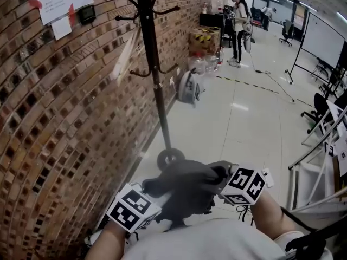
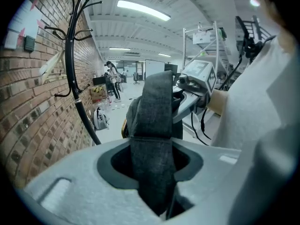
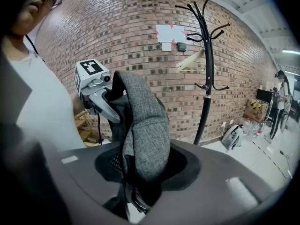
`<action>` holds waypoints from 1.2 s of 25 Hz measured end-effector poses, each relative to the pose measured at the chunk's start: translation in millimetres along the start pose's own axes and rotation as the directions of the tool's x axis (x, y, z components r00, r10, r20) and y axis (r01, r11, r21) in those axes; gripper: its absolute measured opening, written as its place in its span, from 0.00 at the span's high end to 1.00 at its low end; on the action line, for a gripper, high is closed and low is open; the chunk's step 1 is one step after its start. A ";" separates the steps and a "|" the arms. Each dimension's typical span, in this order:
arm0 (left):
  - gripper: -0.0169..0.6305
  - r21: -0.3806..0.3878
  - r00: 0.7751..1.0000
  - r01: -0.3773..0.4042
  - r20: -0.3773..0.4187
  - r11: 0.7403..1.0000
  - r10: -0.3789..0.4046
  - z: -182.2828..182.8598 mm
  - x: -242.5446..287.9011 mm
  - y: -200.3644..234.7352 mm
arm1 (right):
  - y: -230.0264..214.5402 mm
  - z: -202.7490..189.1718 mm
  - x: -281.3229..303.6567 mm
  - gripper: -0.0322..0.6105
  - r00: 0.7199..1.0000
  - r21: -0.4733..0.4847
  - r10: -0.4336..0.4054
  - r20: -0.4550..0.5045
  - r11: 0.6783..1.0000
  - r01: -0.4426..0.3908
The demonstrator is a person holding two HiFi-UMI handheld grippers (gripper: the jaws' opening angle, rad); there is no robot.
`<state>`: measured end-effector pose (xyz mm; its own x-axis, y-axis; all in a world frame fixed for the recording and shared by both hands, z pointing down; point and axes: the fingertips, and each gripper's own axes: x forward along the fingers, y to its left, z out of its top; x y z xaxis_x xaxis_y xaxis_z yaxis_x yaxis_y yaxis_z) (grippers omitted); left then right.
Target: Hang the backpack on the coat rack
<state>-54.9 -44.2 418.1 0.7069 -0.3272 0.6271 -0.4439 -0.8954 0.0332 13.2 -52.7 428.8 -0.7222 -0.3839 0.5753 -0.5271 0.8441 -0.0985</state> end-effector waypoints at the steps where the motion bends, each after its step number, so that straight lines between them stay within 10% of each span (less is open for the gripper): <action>1: 0.74 0.012 1.000 0.006 -0.002 1.000 -0.006 3.9 3.8 17.1 | -12.8 7.6 8.4 0.72 1.000 0.006 -0.004 0.004 1.000 0.004; 15: 0.74 0.041 1.000 0.024 0.006 0.999 -0.024 43.1 46.5 159.3 | -134.5 68.7 75.4 0.72 0.998 0.024 -0.057 0.008 0.998 0.056; 30: 0.74 -0.092 0.999 -0.022 -0.037 0.996 0.019 61.1 93.0 236.4 | -220.9 88.1 118.9 0.72 0.997 0.014 0.077 -0.029 0.997 -0.076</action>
<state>-60.4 -304.7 436.7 0.6775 -0.3322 0.6563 -0.5078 -0.8567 0.0906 4.3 -317.7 447.4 -0.7473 -0.3070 0.5893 -0.4767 0.8655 -0.1537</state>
